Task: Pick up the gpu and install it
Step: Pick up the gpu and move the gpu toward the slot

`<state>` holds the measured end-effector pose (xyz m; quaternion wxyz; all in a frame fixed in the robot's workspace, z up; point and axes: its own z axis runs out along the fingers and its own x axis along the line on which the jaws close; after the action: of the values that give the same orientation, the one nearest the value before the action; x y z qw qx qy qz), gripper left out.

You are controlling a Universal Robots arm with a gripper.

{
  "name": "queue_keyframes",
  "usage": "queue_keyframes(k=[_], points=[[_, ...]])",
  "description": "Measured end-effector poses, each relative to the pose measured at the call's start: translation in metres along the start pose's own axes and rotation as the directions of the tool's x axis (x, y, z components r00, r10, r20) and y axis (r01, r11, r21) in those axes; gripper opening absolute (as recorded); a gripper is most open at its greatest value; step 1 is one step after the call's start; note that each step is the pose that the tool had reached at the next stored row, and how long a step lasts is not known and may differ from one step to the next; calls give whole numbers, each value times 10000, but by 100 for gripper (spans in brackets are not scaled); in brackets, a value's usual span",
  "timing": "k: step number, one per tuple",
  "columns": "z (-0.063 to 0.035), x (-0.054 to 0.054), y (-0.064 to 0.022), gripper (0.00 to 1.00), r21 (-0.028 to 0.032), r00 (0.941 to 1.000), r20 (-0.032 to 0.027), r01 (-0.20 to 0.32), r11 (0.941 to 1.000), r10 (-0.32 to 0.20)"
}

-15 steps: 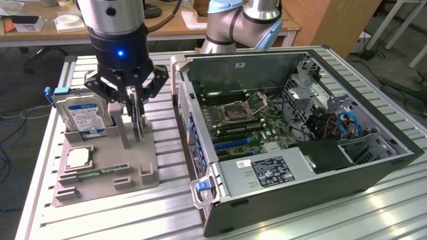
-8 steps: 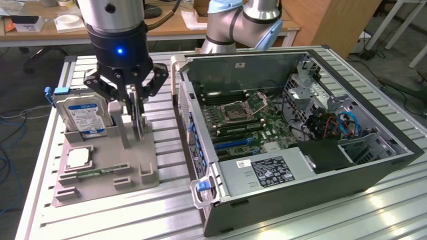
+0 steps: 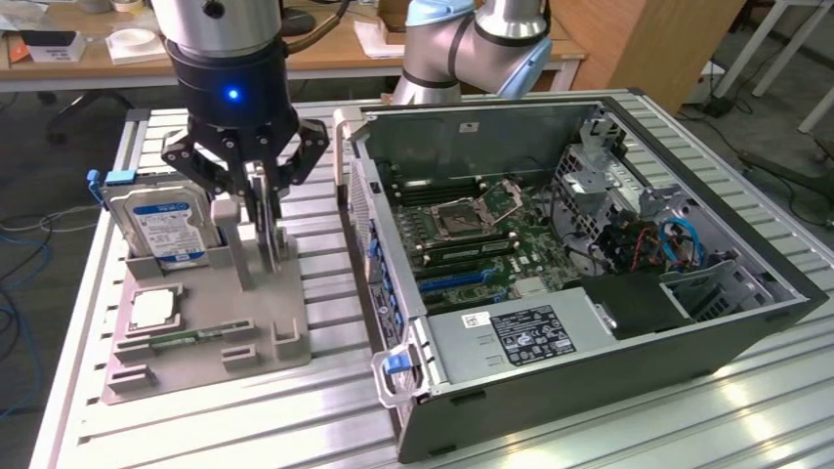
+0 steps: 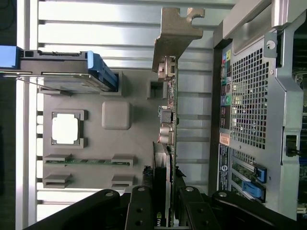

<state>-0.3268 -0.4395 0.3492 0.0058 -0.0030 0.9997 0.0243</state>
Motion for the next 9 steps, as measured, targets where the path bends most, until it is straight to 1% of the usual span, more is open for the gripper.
queue_keyframes(k=[9], points=[[-59, -1, 3, 27, 1, 10000, -1, 0, 10000, 0]])
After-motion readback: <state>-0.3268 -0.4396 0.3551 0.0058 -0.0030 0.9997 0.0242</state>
